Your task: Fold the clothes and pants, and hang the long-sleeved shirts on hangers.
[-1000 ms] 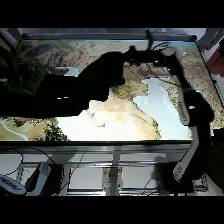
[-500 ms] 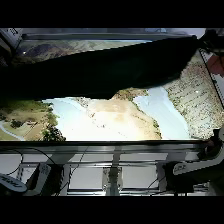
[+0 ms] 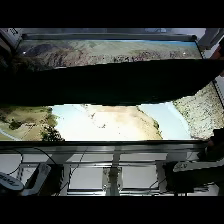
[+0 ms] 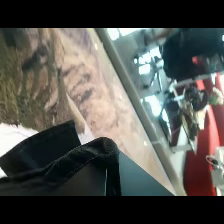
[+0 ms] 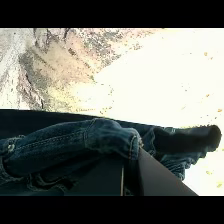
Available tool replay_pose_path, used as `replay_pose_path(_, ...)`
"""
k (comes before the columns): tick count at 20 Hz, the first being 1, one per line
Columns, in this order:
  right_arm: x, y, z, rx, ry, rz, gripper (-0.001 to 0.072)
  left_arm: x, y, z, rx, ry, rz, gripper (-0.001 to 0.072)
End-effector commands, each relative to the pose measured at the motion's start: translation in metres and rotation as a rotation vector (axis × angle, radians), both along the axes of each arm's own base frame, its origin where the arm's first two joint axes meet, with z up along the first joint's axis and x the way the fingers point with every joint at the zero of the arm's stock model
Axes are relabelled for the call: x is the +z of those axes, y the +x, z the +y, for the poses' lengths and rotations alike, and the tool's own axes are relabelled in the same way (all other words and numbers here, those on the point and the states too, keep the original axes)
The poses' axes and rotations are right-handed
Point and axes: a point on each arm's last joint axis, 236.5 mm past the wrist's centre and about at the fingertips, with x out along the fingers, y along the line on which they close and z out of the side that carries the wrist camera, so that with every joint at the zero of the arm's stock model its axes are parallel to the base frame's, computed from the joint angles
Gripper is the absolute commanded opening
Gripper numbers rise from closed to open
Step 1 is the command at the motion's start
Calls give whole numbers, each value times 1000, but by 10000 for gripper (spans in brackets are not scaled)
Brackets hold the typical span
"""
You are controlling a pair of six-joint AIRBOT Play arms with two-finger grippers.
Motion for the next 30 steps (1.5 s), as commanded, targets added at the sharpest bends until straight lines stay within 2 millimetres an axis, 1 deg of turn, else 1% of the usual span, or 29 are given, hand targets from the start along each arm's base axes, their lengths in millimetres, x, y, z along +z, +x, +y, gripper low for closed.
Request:
replay_pose_path(1, -2, 1, -9, -22, -12, -6, 30, -5, 19, 16, 48, -31, -37, 27)
replay_pose_path(2, 1, 5, -9, -25, -20, -25, 30, -2, 32, 8, 13, -56, -76, 27)
replay_pose_path(3, 4, 7, -10, -12, -43, -43, 30, 6, 46, -3, -32, -78, -132, 27)
replay_pose_path(4, 7, 7, -11, 0, -60, -51, 29, 11, 56, -11, -66, -86, -166, 26)
replay_pose_path(5, 5, 3, -15, -4, -70, -36, 30, 9, 62, -17, -93, -76, -159, 26)
replay_pose_path(6, -6, -10, -23, -12, -78, 24, 29, 0, 62, -19, -110, -48, -122, 27)
replay_pose_path(7, -18, -24, -29, -26, -69, 84, 30, -13, 60, -19, -121, -15, -66, 27)
replay_pose_path(9, -37, -47, -39, -55, -35, 164, 30, -41, 45, -10, -131, 55, 61, 27)
replay_pose_path(10, -45, -59, -47, -85, -37, 197, 29, -52, 35, -6, -138, 75, 117, 27)
replay_pose_path(11, -54, -71, -55, -117, -40, 228, 30, -66, 24, -1, -145, 101, 183, 27)
replay_pose_path(12, -63, -82, -58, -140, -24, 252, 29, -81, 11, 3, -162, 133, 258, 27)
replay_pose_path(13, -73, -92, -56, -152, 2, 277, 30, -96, -2, 5, -177, 151, 336, 27)
replay_pose_path(15, -97, -113, -43, -158, 52, 344, 30, -122, -24, 1, -234, 172, 477, 27)
replay_pose_path(17, -129, -135, -29, -165, 74, 421, 30, -142, -38, -5, -274, 171, 570, 27)
replay_pose_path(18, -147, -149, -25, -176, 73, 469, 29, -153, -48, -9, -291, 160, 622, 27)
replay_pose_path(19, -165, -168, -25, -193, 53, 532, 29, -165, -60, -11, -314, 160, 686, 27)
replay_pose_path(20, -181, -191, -29, -228, 27, 597, 29, -175, -74, -9, -328, 169, 755, 27)
replay_pose_path(22, -201, -223, -36, -313, 12, 649, 30, -196, -106, 1, -296, 168, 908, 27)
replay_pose_path(23, -207, -233, -37, -348, 20, 646, 30, -201, -112, 1, -292, 164, 935, 27)
replay_pose_path(25, -219, -256, -37, -413, 46, 652, 30, -212, -117, -4, -306, 146, 951, 27)
replay_pose_path(27, -235, -276, -34, -469, 63, 662, 30, -230, -127, -18, -336, 96, 979, 27)
replay_pose_path(28, -246, -286, -32, -490, 65, 671, 30, -243, -136, -24, -353, 75, 1012, 27)
replay_pose_path(30, -261, -304, -28, -503, 59, 709, 31, -268, -161, -34, -380, 47, 1104, 27)
